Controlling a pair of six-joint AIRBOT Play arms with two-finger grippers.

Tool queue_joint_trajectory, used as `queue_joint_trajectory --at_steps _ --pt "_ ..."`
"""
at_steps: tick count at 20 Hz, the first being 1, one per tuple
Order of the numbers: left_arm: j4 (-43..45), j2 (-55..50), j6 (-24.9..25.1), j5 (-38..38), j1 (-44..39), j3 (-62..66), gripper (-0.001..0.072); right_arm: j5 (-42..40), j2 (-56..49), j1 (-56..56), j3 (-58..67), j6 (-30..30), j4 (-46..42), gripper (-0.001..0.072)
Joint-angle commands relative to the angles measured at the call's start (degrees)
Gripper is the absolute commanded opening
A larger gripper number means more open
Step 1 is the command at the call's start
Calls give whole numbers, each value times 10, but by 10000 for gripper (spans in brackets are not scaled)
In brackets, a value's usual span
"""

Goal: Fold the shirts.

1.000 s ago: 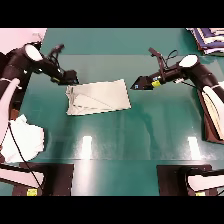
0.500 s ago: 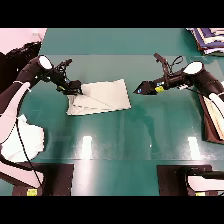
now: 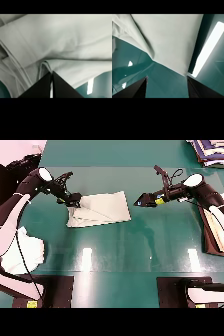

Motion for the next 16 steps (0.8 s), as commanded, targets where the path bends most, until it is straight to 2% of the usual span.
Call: queue_joint_trajectory --at_steps 1,4,7,8,9,10,14,15,16 --pt "52 43 22 -40 0 5 24 14 2 0 0 0 -2 546" --pt "90 112 79 -135 0 -16 24 6 16 0 0 0 -2 546" --pt "90 146 73 -192 0 -55 27 -16 33 -5 0 0 -2 546" --pt "90 147 61 -193 0 -66 90 -17 37 -9 0 1 -1 546" --pt "90 147 49 -184 0 -77 410 -15 38 -12 0 10 -2 547" --pt "90 147 37 -163 0 -85 654 -11 38 -16 0 26 -2 565" --pt "58 147 33 -97 0 -71 652 -4 23 -41 0 47 -5 603" --pt "31 147 33 -87 0 -65 601 0 7 -44 0 51 -4 604" --pt "1 148 38 -74 0 -64 309 3 -14 -44 0 52 -1 604"
